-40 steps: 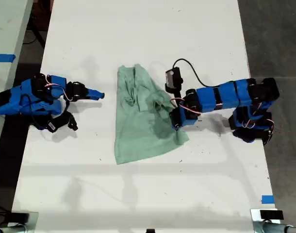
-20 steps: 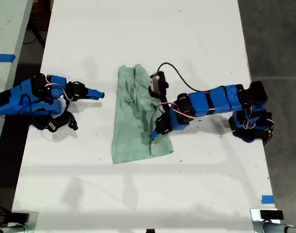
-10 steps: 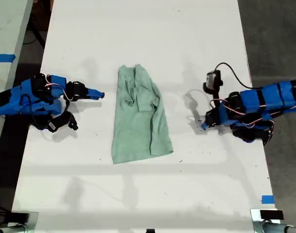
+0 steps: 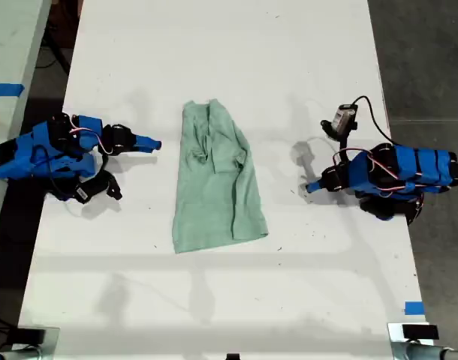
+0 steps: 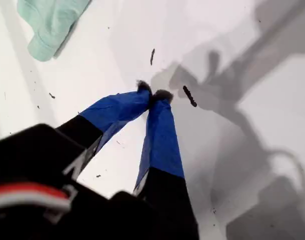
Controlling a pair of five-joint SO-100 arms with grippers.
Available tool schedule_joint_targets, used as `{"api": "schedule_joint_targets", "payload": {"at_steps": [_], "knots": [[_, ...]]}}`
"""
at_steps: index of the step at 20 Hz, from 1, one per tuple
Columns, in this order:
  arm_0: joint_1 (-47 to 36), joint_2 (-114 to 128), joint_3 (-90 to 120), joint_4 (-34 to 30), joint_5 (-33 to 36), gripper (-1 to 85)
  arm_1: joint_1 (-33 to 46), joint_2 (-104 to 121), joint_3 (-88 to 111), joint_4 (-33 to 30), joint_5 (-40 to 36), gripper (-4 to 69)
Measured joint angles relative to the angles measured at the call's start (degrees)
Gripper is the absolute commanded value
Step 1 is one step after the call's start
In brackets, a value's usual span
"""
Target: Fold t shirt
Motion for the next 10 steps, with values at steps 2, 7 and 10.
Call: {"api": "schedule_joint_targets", "payload": {"at_steps": [2, 7, 10], "knots": [[0.09, 0.00, 0.00, 0.00, 0.00, 11.2, 0.00, 1.14, 0.09, 0.00, 0.53, 1.9], [0.44, 0.00, 0.00, 0.00, 0.35, 11.2, 0.00, 1.41, 0.09, 0.00, -0.62, 1.8], [0.44, 0.00, 0.00, 0.00, 0.35, 11.2, 1.58, 1.49, 0.09, 0.00, -4.22, 1.8]]}}
